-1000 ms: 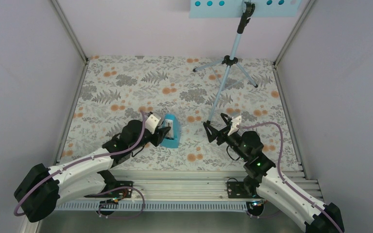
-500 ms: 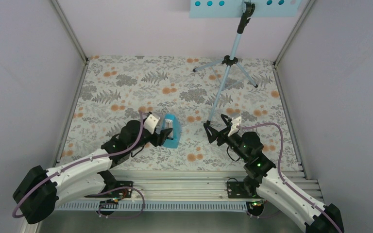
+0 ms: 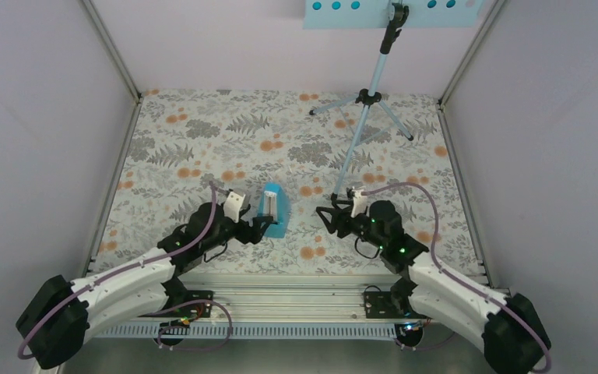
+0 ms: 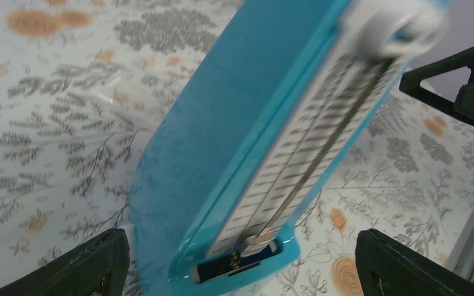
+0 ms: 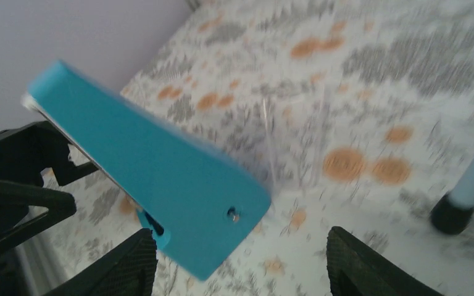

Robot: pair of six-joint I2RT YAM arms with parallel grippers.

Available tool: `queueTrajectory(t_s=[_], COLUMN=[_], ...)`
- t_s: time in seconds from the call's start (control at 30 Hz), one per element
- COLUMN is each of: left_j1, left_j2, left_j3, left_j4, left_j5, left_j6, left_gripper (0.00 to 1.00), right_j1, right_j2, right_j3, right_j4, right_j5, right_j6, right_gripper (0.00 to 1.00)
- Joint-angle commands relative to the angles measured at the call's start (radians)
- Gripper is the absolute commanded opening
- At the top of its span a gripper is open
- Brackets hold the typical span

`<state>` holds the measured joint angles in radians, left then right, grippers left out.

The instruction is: Pack up the instrument practice props

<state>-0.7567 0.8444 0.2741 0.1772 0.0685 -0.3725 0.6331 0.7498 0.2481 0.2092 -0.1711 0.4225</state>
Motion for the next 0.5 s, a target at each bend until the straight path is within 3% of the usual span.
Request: queueTrajectory(t_s=[0.0,0.47], left_j1=[0.010,0.053], left_j2=[0.055,0.259], left_j3=[-0.021,-0.020], left_j4=[0.030,0.176], left_j5=[0.033,0.126], left_j6=[-0.048,0.006], left_gripper=[0.91,0.90], right_j1=[-0.001,0.045], right_j2=[0.154,0.580], right_j3=[0.058,0.260], right_j4=[0.028,0.118], right_j5=[-0.148,-0.243], right_j6=[0.095,0.049], right_gripper=[0.62,0.47])
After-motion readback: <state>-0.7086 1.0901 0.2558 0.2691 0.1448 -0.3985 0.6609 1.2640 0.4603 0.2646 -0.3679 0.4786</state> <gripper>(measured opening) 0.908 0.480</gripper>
